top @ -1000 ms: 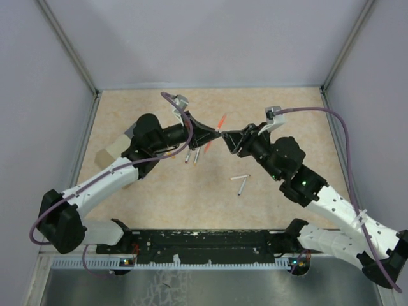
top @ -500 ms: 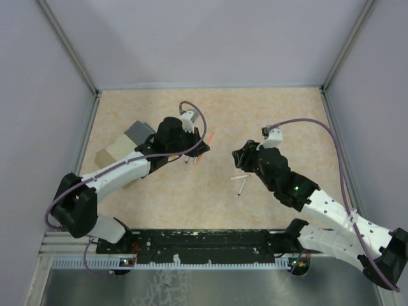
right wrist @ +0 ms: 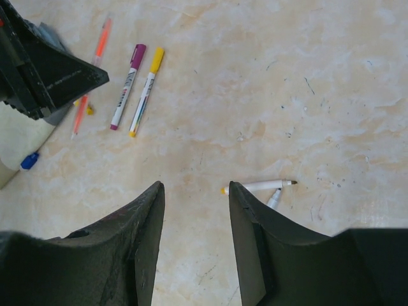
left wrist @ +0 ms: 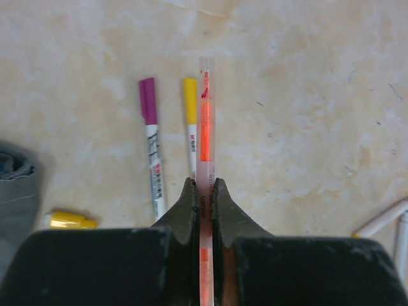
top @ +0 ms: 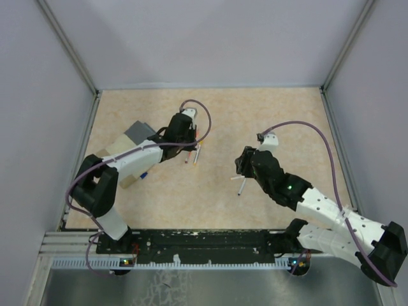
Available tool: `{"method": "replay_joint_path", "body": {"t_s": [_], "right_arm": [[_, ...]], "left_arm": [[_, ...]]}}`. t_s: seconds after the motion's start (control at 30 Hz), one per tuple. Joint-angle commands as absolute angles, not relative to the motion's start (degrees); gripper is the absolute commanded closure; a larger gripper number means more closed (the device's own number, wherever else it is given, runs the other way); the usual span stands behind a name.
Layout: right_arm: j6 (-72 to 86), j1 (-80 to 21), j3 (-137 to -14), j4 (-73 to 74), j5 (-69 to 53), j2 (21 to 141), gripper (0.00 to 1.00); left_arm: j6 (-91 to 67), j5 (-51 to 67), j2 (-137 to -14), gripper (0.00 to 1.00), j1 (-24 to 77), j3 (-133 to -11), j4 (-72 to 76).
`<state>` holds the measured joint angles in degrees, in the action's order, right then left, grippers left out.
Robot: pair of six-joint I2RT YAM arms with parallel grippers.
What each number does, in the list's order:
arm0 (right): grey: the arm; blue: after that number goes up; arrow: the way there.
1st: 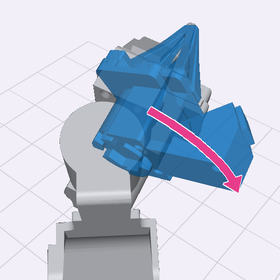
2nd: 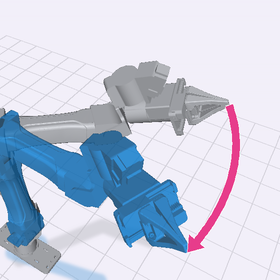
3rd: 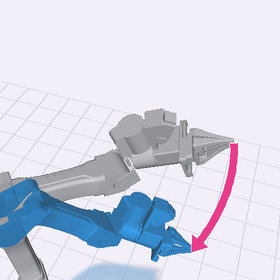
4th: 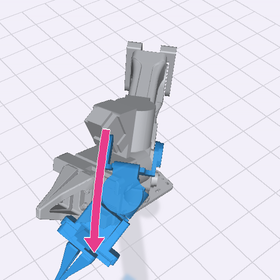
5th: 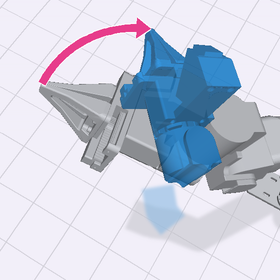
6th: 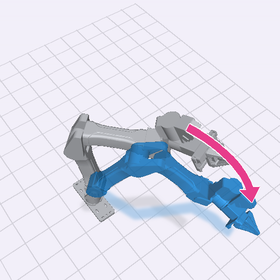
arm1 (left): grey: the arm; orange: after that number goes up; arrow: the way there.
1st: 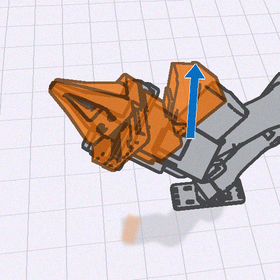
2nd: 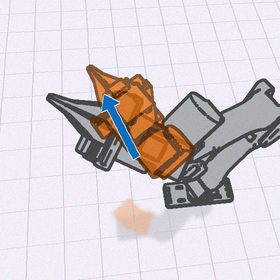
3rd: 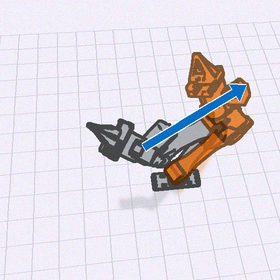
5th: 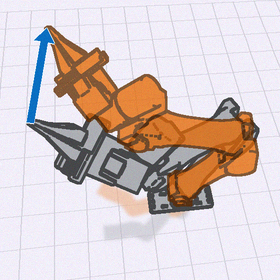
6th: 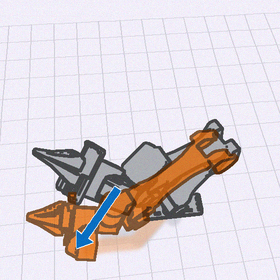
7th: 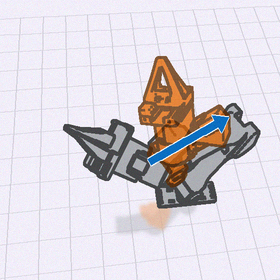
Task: Insert the pens into the pen caps
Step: Place the pen at the center of the board.
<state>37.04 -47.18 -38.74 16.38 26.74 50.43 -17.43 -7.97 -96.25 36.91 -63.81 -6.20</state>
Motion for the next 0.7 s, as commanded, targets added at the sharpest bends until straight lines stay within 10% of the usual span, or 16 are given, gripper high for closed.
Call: {"method": "replay_joint_path", "body": {"t_s": [0.0,0.67], "right_arm": [[36.5,-47.0,-38.2,14.7,27.5,51.0,0.55],[36.4,-46.6,-38.0,15.0,22.9,53.7,0.55]], "left_arm": [[-12.3,-11.9,-98.0,1.0,34.5,-65.0,-4.9],[-7.3,-7.9,-106.8,0.97,29.4,-65.0,0.3]]}}
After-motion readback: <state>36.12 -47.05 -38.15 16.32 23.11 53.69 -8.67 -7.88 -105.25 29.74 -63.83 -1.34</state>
